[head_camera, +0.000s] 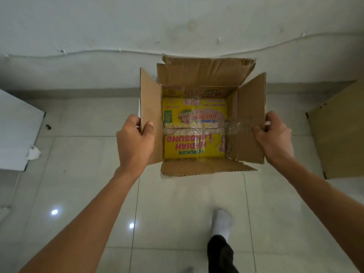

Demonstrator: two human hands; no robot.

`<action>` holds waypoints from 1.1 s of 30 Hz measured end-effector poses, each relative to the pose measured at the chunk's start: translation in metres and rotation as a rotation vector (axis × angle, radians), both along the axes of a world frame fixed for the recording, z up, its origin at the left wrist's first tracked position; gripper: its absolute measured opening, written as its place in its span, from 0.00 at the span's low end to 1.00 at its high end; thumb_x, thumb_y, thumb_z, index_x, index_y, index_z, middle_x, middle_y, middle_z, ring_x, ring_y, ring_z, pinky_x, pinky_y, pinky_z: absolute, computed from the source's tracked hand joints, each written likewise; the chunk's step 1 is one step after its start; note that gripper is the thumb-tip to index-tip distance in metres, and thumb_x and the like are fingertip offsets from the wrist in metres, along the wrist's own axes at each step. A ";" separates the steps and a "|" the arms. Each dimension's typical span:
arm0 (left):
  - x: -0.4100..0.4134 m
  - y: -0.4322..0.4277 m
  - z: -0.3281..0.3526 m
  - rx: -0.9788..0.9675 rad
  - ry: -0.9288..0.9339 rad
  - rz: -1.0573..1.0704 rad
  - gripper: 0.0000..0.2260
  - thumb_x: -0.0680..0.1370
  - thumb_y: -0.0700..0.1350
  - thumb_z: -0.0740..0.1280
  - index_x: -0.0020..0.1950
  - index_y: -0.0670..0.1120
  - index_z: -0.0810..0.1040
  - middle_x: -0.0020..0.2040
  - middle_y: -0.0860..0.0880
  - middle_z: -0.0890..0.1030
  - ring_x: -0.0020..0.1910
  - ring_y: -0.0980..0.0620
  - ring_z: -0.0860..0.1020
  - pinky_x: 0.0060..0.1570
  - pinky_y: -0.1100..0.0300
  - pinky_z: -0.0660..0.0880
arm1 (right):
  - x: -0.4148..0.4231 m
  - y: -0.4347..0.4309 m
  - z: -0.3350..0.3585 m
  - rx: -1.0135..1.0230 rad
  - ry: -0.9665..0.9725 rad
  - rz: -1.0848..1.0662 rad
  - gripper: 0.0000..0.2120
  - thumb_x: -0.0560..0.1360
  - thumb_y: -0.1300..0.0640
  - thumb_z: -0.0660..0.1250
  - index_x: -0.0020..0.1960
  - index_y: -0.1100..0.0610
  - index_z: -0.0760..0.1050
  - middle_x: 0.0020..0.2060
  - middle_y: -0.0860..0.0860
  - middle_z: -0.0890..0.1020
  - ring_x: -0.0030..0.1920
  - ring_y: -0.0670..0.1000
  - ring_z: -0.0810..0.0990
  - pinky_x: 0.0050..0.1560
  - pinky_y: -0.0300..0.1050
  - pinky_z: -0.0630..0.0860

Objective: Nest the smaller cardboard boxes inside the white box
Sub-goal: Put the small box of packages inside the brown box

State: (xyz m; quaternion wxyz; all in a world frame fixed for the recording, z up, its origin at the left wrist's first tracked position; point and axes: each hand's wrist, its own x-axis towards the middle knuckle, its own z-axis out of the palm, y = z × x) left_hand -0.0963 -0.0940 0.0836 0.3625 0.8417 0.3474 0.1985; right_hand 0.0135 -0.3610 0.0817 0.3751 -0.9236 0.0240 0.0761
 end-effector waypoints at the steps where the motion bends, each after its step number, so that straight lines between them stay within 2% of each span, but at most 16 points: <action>1: 0.016 0.004 -0.002 0.017 -0.002 -0.001 0.09 0.76 0.46 0.67 0.40 0.43 0.72 0.31 0.51 0.77 0.28 0.54 0.75 0.23 0.67 0.67 | 0.017 0.005 -0.002 0.011 0.005 0.006 0.06 0.75 0.57 0.61 0.52 0.56 0.71 0.48 0.58 0.81 0.43 0.59 0.80 0.43 0.58 0.80; 4: 0.061 0.017 -0.012 0.067 0.006 -0.020 0.09 0.76 0.45 0.66 0.40 0.42 0.71 0.30 0.49 0.75 0.27 0.51 0.73 0.25 0.61 0.67 | 0.064 0.020 -0.009 0.019 0.004 0.013 0.09 0.75 0.58 0.61 0.54 0.58 0.71 0.49 0.58 0.81 0.45 0.60 0.80 0.45 0.59 0.80; 7: 0.100 0.036 -0.022 0.111 0.004 -0.013 0.07 0.76 0.44 0.66 0.42 0.43 0.73 0.31 0.50 0.75 0.27 0.55 0.73 0.26 0.62 0.68 | 0.108 0.039 -0.019 0.056 0.019 0.041 0.11 0.75 0.59 0.61 0.57 0.59 0.72 0.51 0.58 0.80 0.48 0.60 0.79 0.49 0.58 0.79; 11: 0.144 0.056 -0.043 0.116 -0.002 -0.036 0.05 0.76 0.44 0.66 0.42 0.44 0.73 0.34 0.49 0.77 0.30 0.49 0.75 0.29 0.59 0.71 | 0.154 0.060 -0.039 0.061 0.024 0.049 0.11 0.73 0.61 0.61 0.55 0.60 0.72 0.50 0.59 0.80 0.48 0.61 0.79 0.50 0.59 0.78; 14: 0.166 0.067 -0.067 0.101 0.003 -0.045 0.06 0.76 0.44 0.66 0.42 0.44 0.72 0.35 0.48 0.77 0.30 0.49 0.75 0.29 0.62 0.70 | 0.175 0.075 -0.058 0.053 0.031 0.054 0.11 0.73 0.61 0.61 0.54 0.60 0.72 0.48 0.59 0.80 0.46 0.61 0.79 0.48 0.57 0.78; 17: 0.176 0.072 -0.097 0.086 0.031 -0.060 0.08 0.76 0.43 0.66 0.40 0.44 0.69 0.30 0.50 0.73 0.26 0.54 0.71 0.25 0.64 0.63 | 0.183 0.082 -0.084 -0.002 0.046 0.058 0.11 0.74 0.62 0.61 0.56 0.60 0.72 0.48 0.59 0.81 0.44 0.59 0.78 0.43 0.51 0.77; 20: 0.175 0.079 -0.126 0.082 0.070 -0.069 0.10 0.76 0.43 0.65 0.38 0.45 0.66 0.27 0.54 0.69 0.24 0.57 0.68 0.23 0.64 0.61 | 0.183 0.089 -0.114 -0.051 0.093 0.061 0.09 0.74 0.62 0.61 0.54 0.62 0.71 0.46 0.61 0.80 0.42 0.61 0.78 0.42 0.53 0.78; 22: 0.173 0.082 -0.141 0.080 0.082 -0.097 0.11 0.76 0.42 0.65 0.37 0.46 0.65 0.26 0.54 0.67 0.23 0.57 0.67 0.22 0.67 0.60 | 0.181 0.092 -0.130 -0.064 0.109 0.053 0.06 0.74 0.62 0.61 0.51 0.61 0.70 0.42 0.60 0.78 0.39 0.59 0.76 0.38 0.47 0.72; 24: 0.171 0.083 -0.156 0.061 0.097 -0.126 0.11 0.76 0.42 0.64 0.37 0.47 0.65 0.25 0.55 0.67 0.22 0.57 0.66 0.22 0.69 0.59 | 0.178 0.092 -0.146 -0.080 0.129 0.043 0.05 0.74 0.62 0.60 0.50 0.59 0.70 0.39 0.58 0.77 0.38 0.59 0.75 0.38 0.44 0.69; 26: 0.171 0.085 -0.168 0.038 0.121 -0.139 0.10 0.77 0.43 0.64 0.38 0.47 0.65 0.25 0.54 0.68 0.22 0.55 0.68 0.22 0.65 0.61 | 0.176 0.095 -0.158 -0.087 0.148 0.033 0.06 0.75 0.62 0.60 0.51 0.59 0.70 0.38 0.57 0.76 0.39 0.60 0.76 0.38 0.46 0.72; 33: 0.181 0.098 -0.206 0.022 0.219 -0.157 0.07 0.78 0.43 0.63 0.41 0.46 0.67 0.28 0.56 0.69 0.25 0.57 0.70 0.24 0.67 0.61 | 0.183 0.112 -0.198 -0.065 0.215 0.044 0.07 0.77 0.60 0.61 0.54 0.59 0.70 0.43 0.55 0.77 0.40 0.56 0.77 0.41 0.45 0.74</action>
